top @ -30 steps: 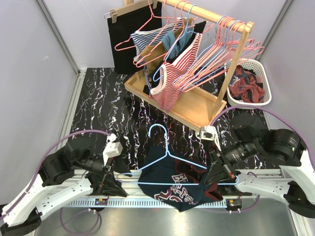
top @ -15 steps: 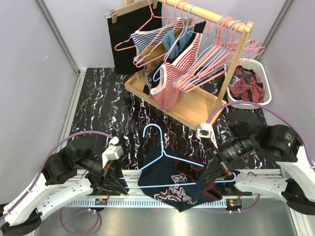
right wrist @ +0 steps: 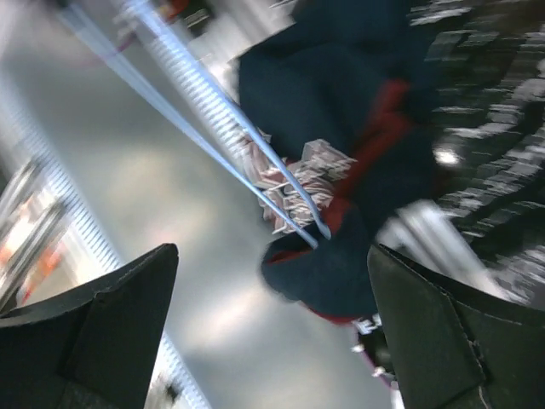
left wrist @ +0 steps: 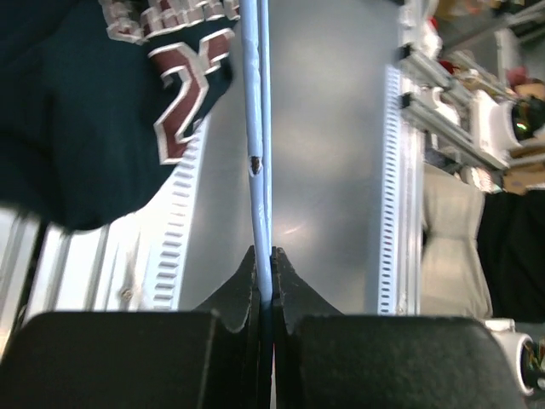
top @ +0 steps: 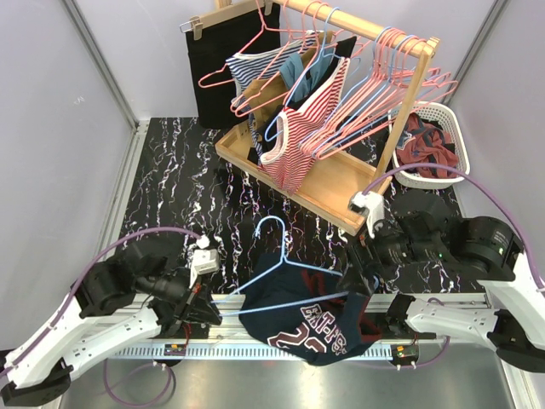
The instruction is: Remove the tank top from the hanger
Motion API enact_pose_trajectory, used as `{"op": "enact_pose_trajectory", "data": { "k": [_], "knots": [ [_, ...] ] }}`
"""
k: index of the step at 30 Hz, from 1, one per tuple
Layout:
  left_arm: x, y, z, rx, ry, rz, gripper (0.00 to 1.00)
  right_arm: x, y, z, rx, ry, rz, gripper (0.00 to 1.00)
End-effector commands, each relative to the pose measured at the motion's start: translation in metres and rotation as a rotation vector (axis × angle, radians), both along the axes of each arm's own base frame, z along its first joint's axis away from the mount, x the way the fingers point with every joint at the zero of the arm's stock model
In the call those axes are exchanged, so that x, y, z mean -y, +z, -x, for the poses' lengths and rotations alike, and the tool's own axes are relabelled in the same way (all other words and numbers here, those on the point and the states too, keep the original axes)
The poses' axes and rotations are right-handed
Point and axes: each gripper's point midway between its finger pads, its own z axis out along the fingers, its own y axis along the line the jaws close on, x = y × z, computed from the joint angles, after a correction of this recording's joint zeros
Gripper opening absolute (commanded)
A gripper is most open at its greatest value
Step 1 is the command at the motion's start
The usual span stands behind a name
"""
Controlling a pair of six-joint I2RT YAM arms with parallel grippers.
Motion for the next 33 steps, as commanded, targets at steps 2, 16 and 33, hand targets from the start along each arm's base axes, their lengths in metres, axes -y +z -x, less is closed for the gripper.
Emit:
{"op": "enact_pose_trajectory", "data": {
  "k": [2, 16, 33],
  "knots": [
    [-0.006, -0.008, -0.033, 0.082, 0.191, -0.123, 0.0, 0.043, -0.014, -0.079, 0.225, -0.507, 0.153, 1.0],
    [-0.011, 0.001, -0.031, -0.049, 0.284, -0.221, 0.0, 0.015, -0.1, -0.091, 0.108, -0.629, 0.111, 1.0],
    [-0.036, 0.019, -0.019, 0.005, 0.323, -0.173, 0.0, 0.029, -0.107, -0.104, 0.137, -0.777, 0.055, 0.82]
  ]
}}
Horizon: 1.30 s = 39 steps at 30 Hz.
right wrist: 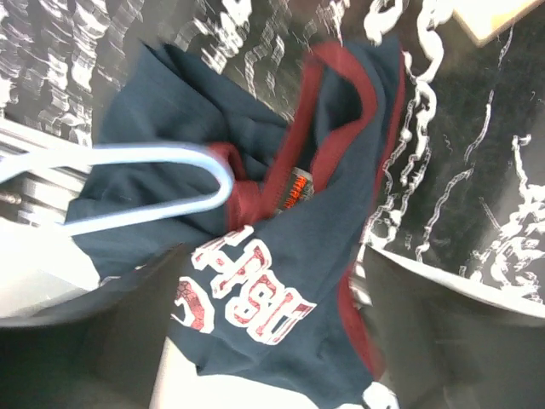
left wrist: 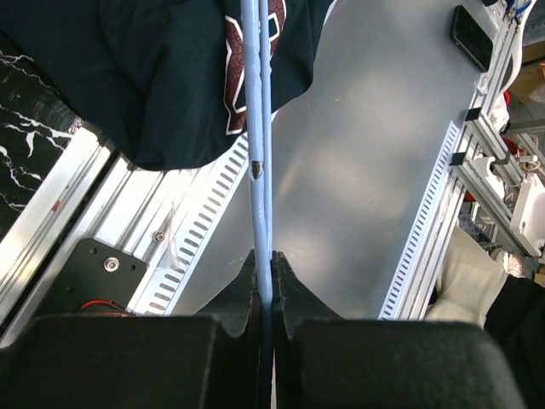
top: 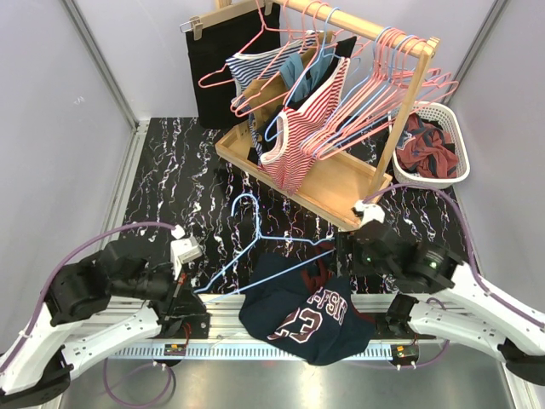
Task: Remove the tank top from the hanger
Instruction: Remove the tank top from the hanger, then place the tank top into the basket
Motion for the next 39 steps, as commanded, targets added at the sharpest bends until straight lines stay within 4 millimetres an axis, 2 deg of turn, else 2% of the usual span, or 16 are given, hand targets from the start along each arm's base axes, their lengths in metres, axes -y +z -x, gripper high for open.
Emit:
{"op": "enact_pose_trajectory", "data": {
  "k": [1, 4, 7, 9, 15, 16, 17, 18, 21, 22, 24, 25, 27, 28, 32, 39],
  "knots": [
    [-0.007, 0.005, 0.005, 0.016, 0.014, 0.029, 0.0, 0.01, 0.059, -0.01, 0.166, -0.065, -0.16, 1.0],
    [-0.005, 0.001, 0.014, -0.005, -0.035, 0.054, 0.0, 0.025, 0.086, -0.013, 0.266, -0.09, -0.207, 1.0],
    [-0.004, -0.01, 0.016, -0.029, -0.049, 0.04, 0.0, 0.082, 0.097, -0.028, 0.345, -0.351, -0.084, 1.0],
    [0.0, -0.011, 0.017, -0.032, -0.064, 0.062, 0.0, 0.098, 0.097, -0.033, 0.35, -0.493, -0.077, 1.0],
    [0.006, -0.002, 0.013, 0.001, -0.078, 0.103, 0.0, 0.066, 0.065, -0.056, 0.287, -0.58, -0.055, 0.98],
    [0.006, -0.001, 0.013, 0.006, -0.079, 0.108, 0.0, 0.061, 0.048, -0.058, 0.275, -0.559, -0.014, 0.87],
    [0.007, 0.0, 0.012, 0.013, -0.076, 0.114, 0.0, 0.053, 0.042, -0.061, 0.274, -0.541, -0.026, 0.61],
    [0.007, 0.001, 0.012, 0.018, -0.075, 0.119, 0.0, 0.043, 0.033, -0.067, 0.268, -0.549, -0.073, 0.01],
    [0.007, 0.0, 0.01, 0.033, -0.068, 0.128, 0.0, 0.03, 0.02, -0.076, 0.227, -0.56, -0.143, 0.0],
    [0.006, 0.001, 0.011, 0.04, -0.068, 0.138, 0.0, 0.04, 0.003, -0.084, 0.2, -0.596, -0.112, 0.0],
    [0.008, 0.002, 0.01, 0.047, -0.069, 0.152, 0.0, 0.024, -0.011, -0.091, 0.124, -0.556, -0.191, 0.0],
    [0.008, 0.002, 0.011, 0.048, -0.071, 0.158, 0.0, 0.033, -0.036, -0.098, 0.078, -0.582, -0.158, 0.0],
    [0.01, 0.002, 0.01, 0.054, -0.073, 0.169, 0.0, 0.019, -0.05, -0.106, 0.031, -0.544, -0.209, 0.0],
    [0.01, 0.001, 0.01, 0.056, -0.073, 0.171, 0.0, 0.018, -0.072, -0.107, -0.017, -0.542, -0.169, 0.0],
    [0.012, 0.003, 0.009, 0.069, -0.076, 0.194, 0.0, 0.003, -0.096, -0.128, -0.074, -0.519, -0.171, 0.0],
    [0.011, 0.004, 0.011, 0.076, -0.073, 0.223, 0.0, 0.031, -0.126, -0.173, -0.108, -0.654, -0.111, 0.0]
  ]
}}
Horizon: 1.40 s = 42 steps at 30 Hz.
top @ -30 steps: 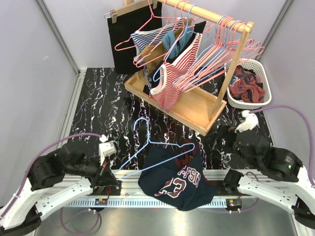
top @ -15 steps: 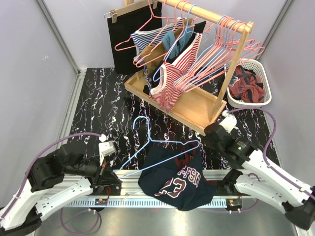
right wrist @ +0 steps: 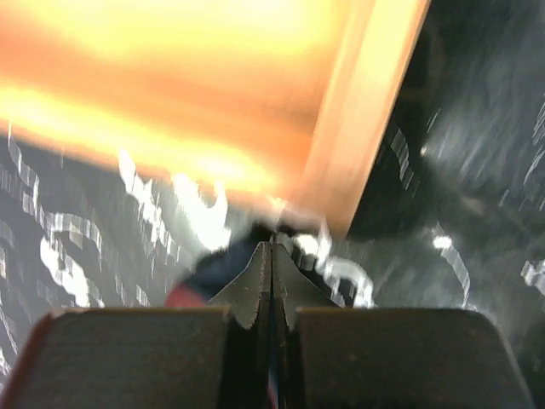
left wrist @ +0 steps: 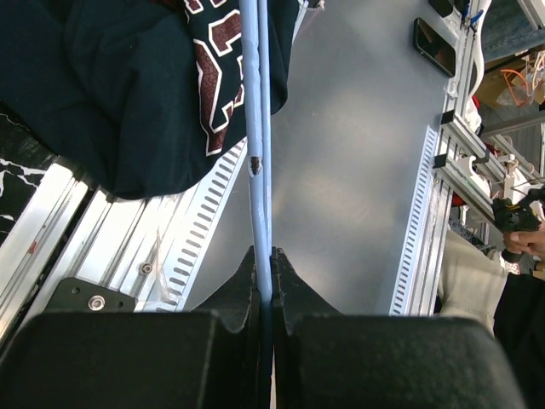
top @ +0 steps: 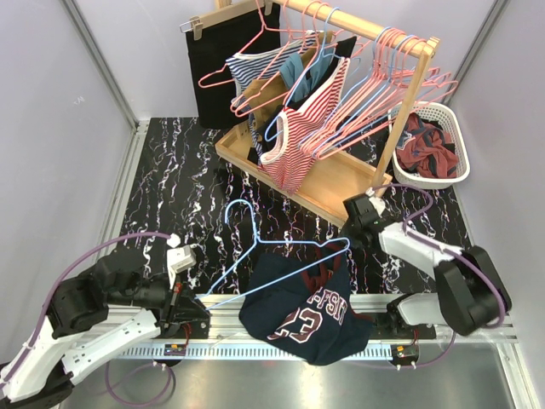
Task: Remove the tank top from the hanger
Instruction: Place the tank top into the basket
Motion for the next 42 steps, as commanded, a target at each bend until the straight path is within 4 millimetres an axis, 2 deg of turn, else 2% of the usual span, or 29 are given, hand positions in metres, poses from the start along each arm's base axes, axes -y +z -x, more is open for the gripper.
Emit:
{"op": "enact_pose_trajectory", "data": {
  "k": [1, 6, 10, 11, 15, 17, 19, 20, 25, 28, 29, 30, 31, 33, 34, 35, 36, 37, 38, 39, 40, 41, 42],
  "knots": [
    [0.008, 0.012, 0.002, 0.027, -0.032, 0.079, 0.0, 0.003, 0.016, -0.048, 0.095, -0.034, -0.038, 0.0],
    [0.009, 0.012, 0.002, 0.024, -0.038, 0.088, 0.0, 0.02, 0.004, -0.084, 0.067, -0.085, -0.019, 0.0],
    [0.009, 0.01, 0.002, 0.017, -0.038, 0.086, 0.0, 0.036, 0.003, -0.11, 0.07, -0.138, -0.009, 0.0],
    [0.009, 0.01, 0.003, 0.019, -0.038, 0.088, 0.0, 0.039, 0.008, -0.121, 0.087, -0.151, -0.007, 0.0],
    [0.01, 0.01, 0.003, 0.015, -0.038, 0.095, 0.0, 0.046, 0.003, -0.142, 0.077, -0.156, -0.009, 0.0],
    [0.01, 0.01, 0.004, 0.011, -0.038, 0.095, 0.0, 0.051, 0.012, -0.159, 0.103, -0.161, -0.013, 0.0],
    [0.011, 0.008, 0.003, 0.007, -0.037, 0.094, 0.0, 0.057, 0.007, -0.167, 0.086, -0.166, 0.01, 0.0],
    [0.011, 0.008, 0.003, 0.008, -0.039, 0.101, 0.0, 0.063, 0.008, -0.18, 0.091, -0.176, 0.006, 0.0],
    [0.013, 0.005, 0.004, -0.004, -0.047, 0.102, 0.0, 0.064, 0.014, -0.207, 0.119, -0.153, -0.027, 0.0],
    [0.013, 0.003, 0.004, -0.007, -0.044, 0.097, 0.0, 0.065, 0.025, -0.219, 0.17, -0.131, -0.05, 0.0],
    [0.013, 0.002, 0.004, -0.008, -0.042, 0.094, 0.0, 0.055, 0.023, -0.213, 0.163, -0.089, -0.101, 0.0],
    [0.013, 0.001, 0.003, -0.01, -0.041, 0.09, 0.0, 0.053, 0.034, -0.211, 0.187, -0.07, -0.116, 0.0],
    [0.013, 0.001, 0.003, -0.015, -0.041, 0.089, 0.0, 0.043, 0.042, -0.207, 0.206, -0.02, -0.16, 0.0],
    [0.012, 0.0, 0.001, -0.009, -0.022, 0.079, 0.0, 0.032, 0.055, -0.181, 0.222, 0.056, -0.204, 0.02],
    [0.011, 0.002, -0.001, 0.003, -0.012, 0.083, 0.0, 0.017, 0.059, -0.162, 0.201, 0.123, -0.266, 0.09],
    [0.01, 0.004, -0.003, 0.017, 0.001, 0.085, 0.0, 0.012, 0.063, -0.136, 0.192, 0.174, -0.276, 0.19],
    [0.01, 0.01, -0.008, 0.039, 0.03, 0.096, 0.0, 0.007, 0.059, -0.113, 0.146, 0.205, -0.281, 0.37],
    [0.01, 0.014, -0.01, 0.053, 0.039, 0.106, 0.0, -0.007, 0.063, -0.083, 0.135, 0.274, -0.281, 0.61],
    [0.011, 0.015, -0.012, 0.059, 0.047, 0.11, 0.0, -0.012, 0.063, -0.066, 0.125, 0.321, -0.26, 0.74],
    [0.013, 0.019, -0.015, 0.067, 0.053, 0.124, 0.0, -0.019, 0.06, -0.041, 0.076, 0.356, -0.246, 0.82],
    [0.015, 0.018, -0.016, 0.065, 0.05, 0.122, 0.0, -0.022, 0.06, -0.025, 0.067, 0.377, -0.223, 0.98],
    [0.018, 0.016, -0.017, 0.056, 0.043, 0.109, 0.0, -0.032, 0.072, -0.004, 0.092, 0.425, -0.225, 1.0],
    [0.02, 0.014, -0.017, 0.055, 0.031, 0.104, 0.0, -0.03, 0.071, 0.014, 0.057, 0.423, -0.224, 1.0]
  ]
}}
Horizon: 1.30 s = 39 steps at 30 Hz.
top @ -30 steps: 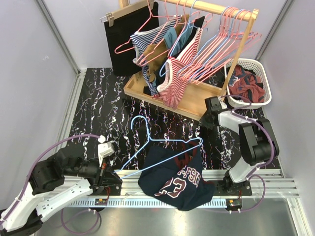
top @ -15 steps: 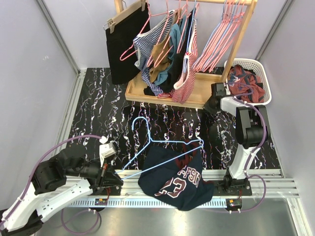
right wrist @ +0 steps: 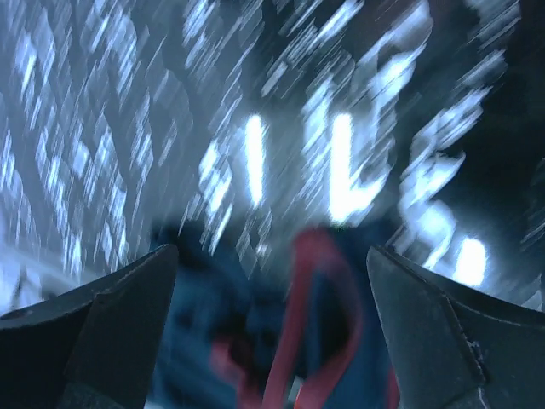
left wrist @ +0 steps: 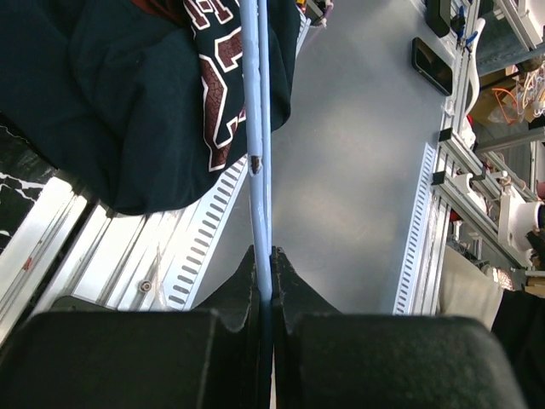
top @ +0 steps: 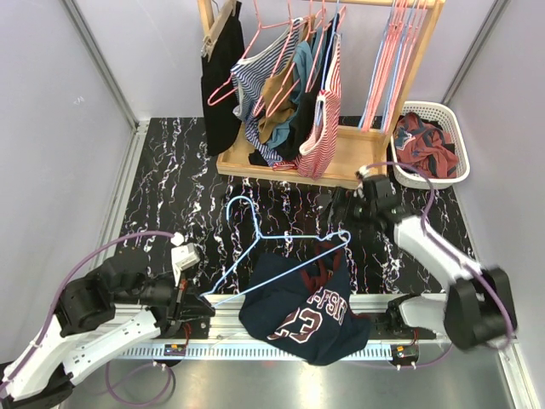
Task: Remove the tank top from the hanger
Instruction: Place the tank top into the basket
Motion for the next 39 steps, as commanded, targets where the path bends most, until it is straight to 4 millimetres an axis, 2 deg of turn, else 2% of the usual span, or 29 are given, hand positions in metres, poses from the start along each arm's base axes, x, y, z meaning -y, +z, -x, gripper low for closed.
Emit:
{"op": "enact_pose_trajectory", "data": {
  "k": [1, 2, 3, 4, 5, 6, 7, 8, 10, 12, 13, 15, 16, 18, 19, 21, 22, 24, 25, 28, 30, 31, 32, 33, 35, 36, 37, 38, 39],
  "knots": [
    [0.012, 0.021, -0.01, 0.065, -0.005, 0.066, 0.0, -0.006, 0.001, 0.068, -0.071, 0.116, 0.023, 1.0],
    [0.012, 0.022, -0.011, 0.071, -0.001, 0.064, 0.0, -0.003, 0.019, 0.076, -0.017, 0.108, 0.011, 1.0],
    [0.011, 0.021, -0.011, 0.075, -0.002, 0.057, 0.0, 0.005, 0.019, 0.09, -0.043, 0.09, 0.03, 1.0],
    [0.01, 0.021, -0.012, 0.079, 0.004, 0.055, 0.0, 0.009, 0.023, 0.094, -0.016, 0.062, 0.031, 1.0],
    [0.009, 0.022, -0.011, 0.077, 0.003, 0.053, 0.0, 0.006, 0.045, 0.096, 0.059, 0.049, -0.024, 1.0],
    [0.006, 0.024, -0.011, 0.084, 0.012, 0.047, 0.0, 0.011, 0.048, 0.104, 0.041, 0.027, -0.014, 1.0],
    [0.004, 0.027, -0.011, 0.092, 0.021, 0.053, 0.0, 0.019, 0.058, 0.1, 0.065, -0.021, 0.005, 1.0],
    [0.001, 0.034, -0.01, 0.11, 0.027, 0.068, 0.0, 0.022, 0.06, 0.102, 0.06, -0.037, 0.012, 1.0],
    [-0.004, 0.045, -0.009, 0.138, 0.043, 0.103, 0.0, 0.014, 0.052, 0.115, -0.017, 0.018, -0.011, 1.0],
    [-0.007, 0.058, -0.009, 0.161, 0.065, 0.14, 0.0, -0.004, 0.037, 0.127, -0.125, 0.093, -0.049, 1.0],
    [-0.008, 0.059, -0.007, 0.165, 0.062, 0.154, 0.0, -0.017, 0.026, 0.14, -0.182, 0.152, -0.073, 1.0],
    [-0.006, 0.054, -0.005, 0.144, 0.051, 0.148, 0.0, -0.026, 0.015, 0.147, -0.187, 0.181, -0.039, 1.0],
    [-0.006, 0.05, -0.006, 0.137, 0.054, 0.138, 0.0, -0.039, 0.005, 0.165, -0.222, 0.264, -0.003, 1.0],
    [-0.007, 0.051, -0.008, 0.143, 0.072, 0.143, 0.0, -0.051, -0.003, 0.181, -0.266, 0.319, 0.031, 1.0],
    [-0.009, 0.055, -0.008, 0.157, 0.081, 0.161, 0.0, -0.063, -0.013, 0.201, -0.299, 0.4, 0.074, 1.0],
    [-0.012, 0.066, -0.012, 0.194, 0.11, 0.193, 0.0, -0.075, -0.025, 0.215, -0.305, 0.432, 0.136, 1.0],
    [-0.014, 0.071, -0.011, 0.209, 0.111, 0.211, 0.0, -0.083, -0.038, 0.235, -0.335, 0.505, 0.203, 1.0],
    [-0.015, 0.075, -0.012, 0.217, 0.122, 0.227, 0.0, -0.088, -0.055, 0.24, -0.356, 0.494, 0.28, 1.0],
    [-0.015, 0.074, -0.012, 0.217, 0.123, 0.228, 0.0, -0.093, -0.071, 0.25, -0.387, 0.513, 0.336, 1.0],
    [-0.014, 0.072, -0.013, 0.213, 0.121, 0.23, 0.0, -0.09, -0.102, 0.246, -0.403, 0.451, 0.45, 1.0],
    [-0.014, 0.072, -0.013, 0.211, 0.126, 0.235, 0.0, -0.09, -0.118, 0.234, -0.355, 0.402, 0.476, 0.88],
    [-0.013, 0.072, -0.013, 0.211, 0.125, 0.238, 0.0, -0.09, -0.128, 0.232, -0.363, 0.387, 0.48, 0.75],
    [-0.013, 0.071, -0.012, 0.207, 0.122, 0.239, 0.0, -0.1, -0.131, 0.226, -0.355, 0.377, 0.43, 0.28],
    [-0.013, 0.071, -0.012, 0.202, 0.121, 0.236, 0.0, -0.097, -0.134, 0.223, -0.357, 0.353, 0.431, 0.0],
    [-0.012, 0.07, -0.01, 0.186, 0.109, 0.232, 0.0, -0.092, -0.127, 0.211, -0.324, 0.293, 0.436, 0.0],
    [-0.012, 0.069, -0.009, 0.184, 0.108, 0.231, 0.0, -0.096, -0.107, 0.201, -0.277, 0.265, 0.39, 0.0],
    [-0.012, 0.069, -0.009, 0.181, 0.108, 0.229, 0.0, -0.093, -0.096, 0.193, -0.242, 0.236, 0.38, 0.0],
    [-0.012, 0.069, -0.009, 0.178, 0.107, 0.229, 0.0, -0.076, -0.085, 0.182, -0.191, 0.183, 0.421, 0.0],
    [-0.012, 0.069, -0.009, 0.177, 0.107, 0.228, 0.0, -0.073, -0.055, 0.163, -0.121, 0.123, 0.354, 0.0]
  ]
}}
